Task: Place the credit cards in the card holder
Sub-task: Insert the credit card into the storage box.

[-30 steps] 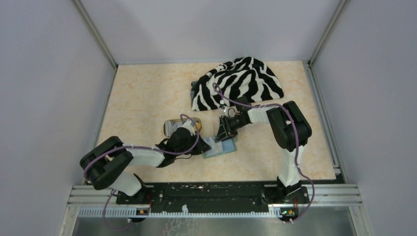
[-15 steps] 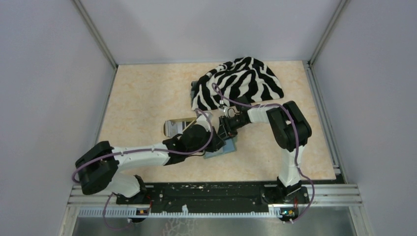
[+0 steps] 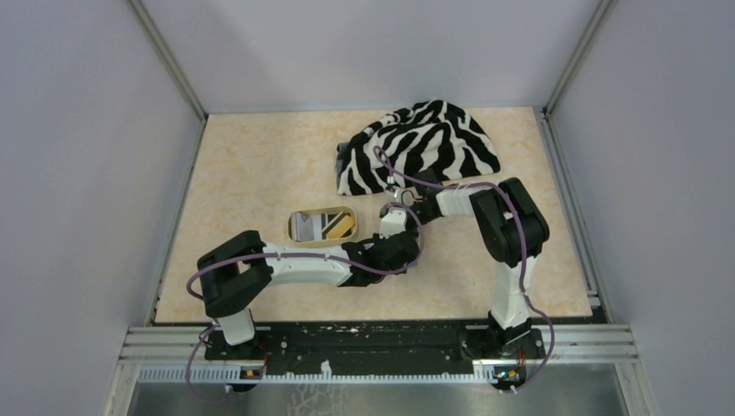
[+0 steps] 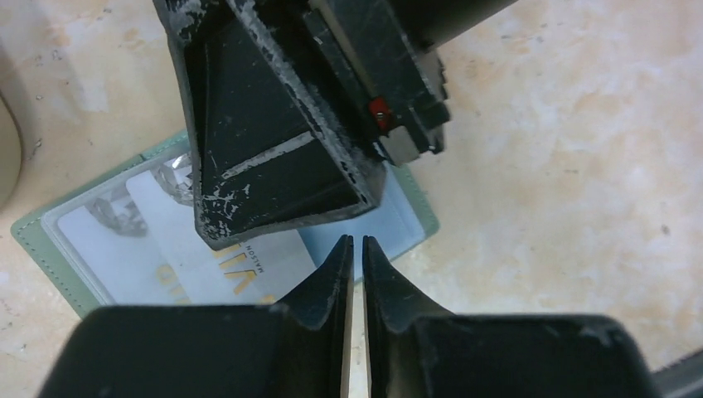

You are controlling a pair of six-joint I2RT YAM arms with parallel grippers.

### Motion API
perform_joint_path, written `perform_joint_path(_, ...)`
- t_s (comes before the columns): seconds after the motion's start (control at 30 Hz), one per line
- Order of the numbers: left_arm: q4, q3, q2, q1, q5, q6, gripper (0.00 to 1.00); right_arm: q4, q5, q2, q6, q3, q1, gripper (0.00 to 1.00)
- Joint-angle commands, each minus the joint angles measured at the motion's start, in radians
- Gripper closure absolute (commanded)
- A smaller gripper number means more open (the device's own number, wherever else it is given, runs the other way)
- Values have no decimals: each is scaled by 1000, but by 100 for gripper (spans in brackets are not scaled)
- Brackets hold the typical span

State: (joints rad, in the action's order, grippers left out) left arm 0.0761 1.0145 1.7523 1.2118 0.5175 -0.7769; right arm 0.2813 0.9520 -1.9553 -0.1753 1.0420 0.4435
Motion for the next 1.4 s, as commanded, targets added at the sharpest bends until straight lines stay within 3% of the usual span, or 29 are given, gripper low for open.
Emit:
perform_joint_path(0.0, 54, 58, 52, 2, 64, -16, 87, 18, -41, 3, 31, 17, 12, 65)
perform_joint_path(0.3, 72, 108, 117, 2, 105, -44, 90, 18, -41, 3, 31, 17, 12, 65)
perform_joint_path(0.57, 214, 173, 167, 2, 213, -143, 89, 20, -39, 4, 33, 17, 12, 64)
perform_joint_path(0.97, 330, 153, 152, -1, 321, -266, 72, 25, -38, 8, 37, 21, 12, 62)
perform_joint_path(1.13, 344, 146, 137, -9, 328, -283, 70, 32, -38, 15, 46, 26, 11, 61)
perform_joint_path(1.37, 359, 113, 90, -15, 332, -313, 59, 49, -46, 58, 67, 37, -1, 60)
